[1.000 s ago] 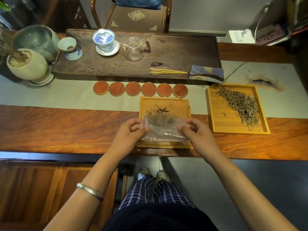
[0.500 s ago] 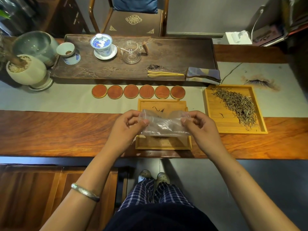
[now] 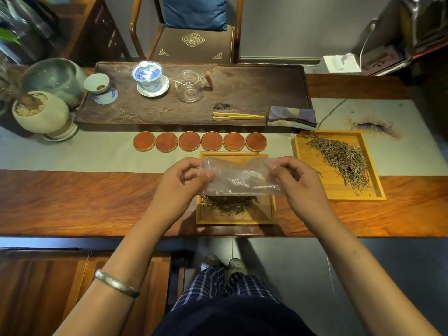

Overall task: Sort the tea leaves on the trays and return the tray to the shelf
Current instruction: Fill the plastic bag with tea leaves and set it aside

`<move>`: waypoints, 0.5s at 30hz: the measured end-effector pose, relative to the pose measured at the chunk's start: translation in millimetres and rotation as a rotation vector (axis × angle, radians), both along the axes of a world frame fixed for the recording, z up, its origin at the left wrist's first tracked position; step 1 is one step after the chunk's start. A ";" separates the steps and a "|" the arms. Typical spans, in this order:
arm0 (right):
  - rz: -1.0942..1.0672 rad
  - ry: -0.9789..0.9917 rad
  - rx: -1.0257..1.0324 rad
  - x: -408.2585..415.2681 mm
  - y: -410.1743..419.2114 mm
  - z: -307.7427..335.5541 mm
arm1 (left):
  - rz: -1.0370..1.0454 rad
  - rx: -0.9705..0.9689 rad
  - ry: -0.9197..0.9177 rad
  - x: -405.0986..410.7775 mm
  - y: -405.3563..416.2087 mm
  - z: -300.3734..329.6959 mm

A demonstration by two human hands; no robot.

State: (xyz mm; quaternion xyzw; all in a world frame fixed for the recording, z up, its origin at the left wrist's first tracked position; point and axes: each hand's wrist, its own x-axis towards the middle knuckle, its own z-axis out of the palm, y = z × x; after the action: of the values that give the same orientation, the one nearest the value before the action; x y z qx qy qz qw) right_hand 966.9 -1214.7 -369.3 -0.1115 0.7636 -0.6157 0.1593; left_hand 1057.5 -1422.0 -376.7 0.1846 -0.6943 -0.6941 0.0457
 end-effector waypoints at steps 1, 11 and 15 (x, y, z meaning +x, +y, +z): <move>0.000 0.003 -0.006 -0.3 0.2 1.7 | -0.001 0.005 0.005 -0.4 0.0 1.3; 0.044 0.024 -0.046 2.5 5.4 5.3 | -0.019 0.015 0.058 4.2 -3.8 3.2; 0.090 0.025 0.002 10.9 10.7 -12.3 | -0.051 0.020 0.012 16.2 -7.1 -16.0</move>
State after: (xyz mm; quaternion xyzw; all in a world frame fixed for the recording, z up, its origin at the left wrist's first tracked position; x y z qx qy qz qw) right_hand 977.8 -1204.0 -381.6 -0.1535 0.7605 -0.6055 0.1773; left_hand 1073.6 -1429.2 -392.7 0.1630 -0.6915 -0.7031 0.0303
